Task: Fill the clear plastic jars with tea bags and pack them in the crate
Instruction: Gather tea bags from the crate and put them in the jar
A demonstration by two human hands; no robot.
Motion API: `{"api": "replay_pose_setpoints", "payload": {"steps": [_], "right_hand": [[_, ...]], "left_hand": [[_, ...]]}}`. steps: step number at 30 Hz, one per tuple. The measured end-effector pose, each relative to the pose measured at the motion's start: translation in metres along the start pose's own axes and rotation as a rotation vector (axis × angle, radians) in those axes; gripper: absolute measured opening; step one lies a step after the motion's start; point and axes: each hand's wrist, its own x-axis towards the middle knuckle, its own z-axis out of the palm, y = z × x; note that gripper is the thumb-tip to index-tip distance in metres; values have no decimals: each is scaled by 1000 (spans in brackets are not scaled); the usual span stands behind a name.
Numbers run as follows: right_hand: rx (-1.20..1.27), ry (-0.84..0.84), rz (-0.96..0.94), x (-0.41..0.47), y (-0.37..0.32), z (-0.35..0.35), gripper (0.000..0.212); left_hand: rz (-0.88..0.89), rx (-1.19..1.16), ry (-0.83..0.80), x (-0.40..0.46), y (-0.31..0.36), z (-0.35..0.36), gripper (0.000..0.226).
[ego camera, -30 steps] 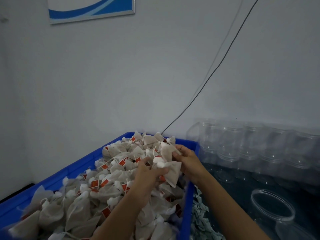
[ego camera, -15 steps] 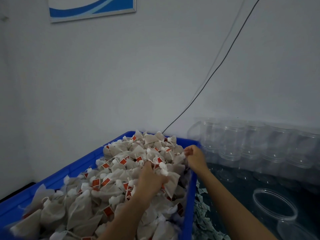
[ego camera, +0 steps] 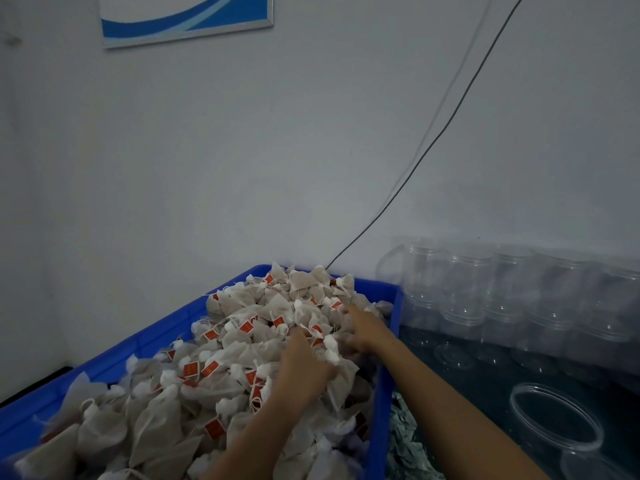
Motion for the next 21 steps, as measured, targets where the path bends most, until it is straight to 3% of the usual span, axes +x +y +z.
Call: {"api": "replay_pose_setpoints", "payload": {"steps": [2,7,12,16,19,21], "right_hand": [[198,26,-53,-8,0,-5,51],[631,159,-76,-24,2,-13,27],[1009,177,-117,-42,0,-21,25],[1003,-30,-197,-48,3,-27,25],[961,-151,-256,-47,6,-29,24],[906,-175,-288,-45,6,-30,26]], "left_hand": [[3,8,-4,0,1,0,51],[-12,-46,-10,0,2,-1,63],[-66,-218,-54,0,5,-4,66],[-53,-372,-98,-1,7,-4,74],[-34,-320,-82,-2,7,-4,45],[-12,-247,-67,-3,6,-3,40]]}}
